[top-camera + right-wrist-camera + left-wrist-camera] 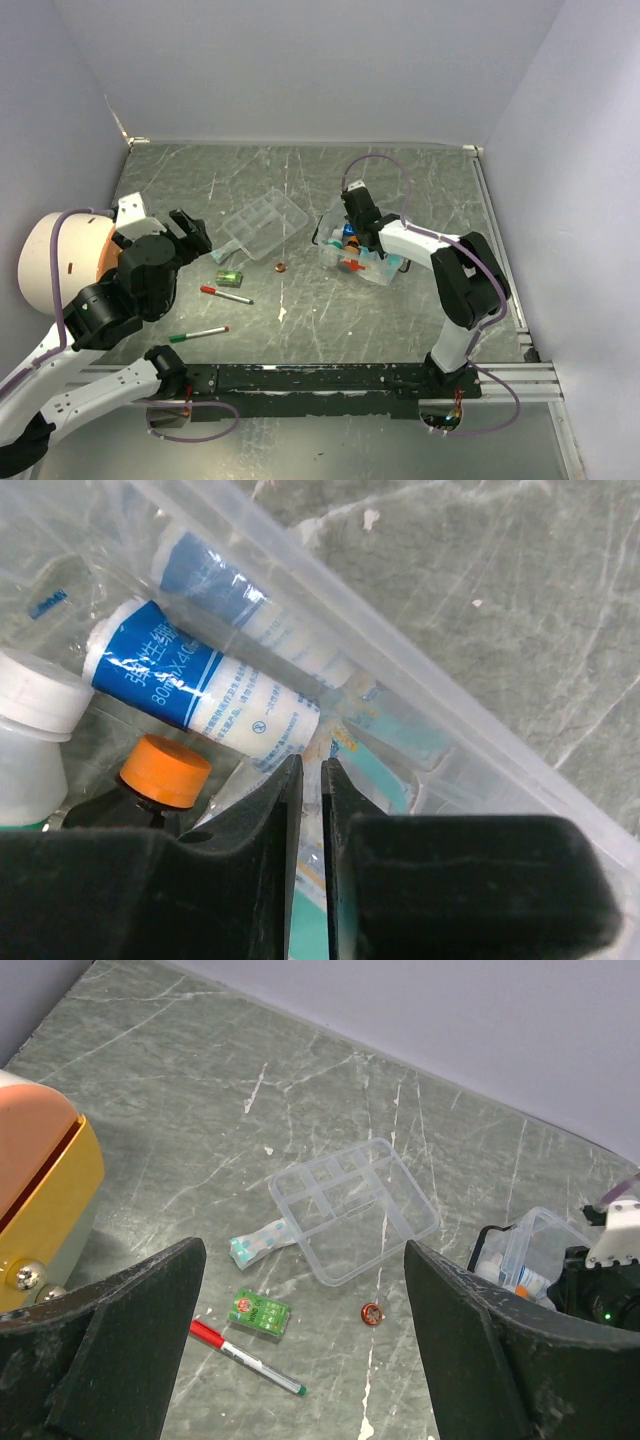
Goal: Organize the medicine kit
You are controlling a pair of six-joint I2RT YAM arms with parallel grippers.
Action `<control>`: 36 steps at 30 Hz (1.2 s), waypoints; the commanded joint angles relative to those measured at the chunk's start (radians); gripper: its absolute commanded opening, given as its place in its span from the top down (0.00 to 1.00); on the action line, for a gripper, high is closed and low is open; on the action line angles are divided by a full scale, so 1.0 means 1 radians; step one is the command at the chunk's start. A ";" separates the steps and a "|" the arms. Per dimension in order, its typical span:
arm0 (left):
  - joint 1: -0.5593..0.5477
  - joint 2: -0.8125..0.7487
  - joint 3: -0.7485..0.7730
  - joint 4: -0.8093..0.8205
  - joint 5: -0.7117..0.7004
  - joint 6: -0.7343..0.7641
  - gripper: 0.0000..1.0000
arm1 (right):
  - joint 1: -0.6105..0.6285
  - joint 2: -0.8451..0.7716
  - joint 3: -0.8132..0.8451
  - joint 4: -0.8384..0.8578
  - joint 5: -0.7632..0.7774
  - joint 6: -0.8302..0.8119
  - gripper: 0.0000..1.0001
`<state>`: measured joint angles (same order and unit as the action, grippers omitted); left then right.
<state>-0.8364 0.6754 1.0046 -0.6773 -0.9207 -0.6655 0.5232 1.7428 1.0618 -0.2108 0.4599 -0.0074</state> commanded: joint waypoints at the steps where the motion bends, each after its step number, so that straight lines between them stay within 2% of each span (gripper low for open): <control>1: 0.004 -0.005 -0.004 0.013 0.000 0.007 0.09 | -0.006 0.027 -0.002 0.032 0.016 0.006 0.87; 5: 0.005 -0.004 -0.004 0.013 0.000 0.004 0.09 | -0.006 -0.021 0.011 -0.011 -0.012 0.022 0.84; 11: 0.004 -0.003 -0.003 0.016 0.005 0.006 0.09 | -0.007 -0.065 0.110 -0.254 -0.065 0.099 0.59; 13: 0.005 -0.004 -0.003 0.015 0.006 0.008 0.09 | -0.009 -0.058 0.123 -0.316 -0.108 0.094 0.55; 22: 0.005 -0.003 -0.005 0.022 0.006 0.016 0.09 | -0.019 -0.060 0.142 -0.440 -0.240 -0.080 0.56; 26: 0.005 0.004 -0.001 0.015 0.002 0.013 0.09 | -0.053 -0.050 0.191 -0.516 -0.377 -0.136 0.54; 36: 0.006 0.017 -0.003 0.020 -0.003 0.019 0.09 | -0.054 0.025 0.189 -0.530 -0.331 -0.170 0.53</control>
<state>-0.8345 0.6796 1.0046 -0.6769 -0.9203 -0.6613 0.4725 1.7393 1.2304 -0.7094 0.1368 -0.1413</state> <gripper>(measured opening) 0.915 0.473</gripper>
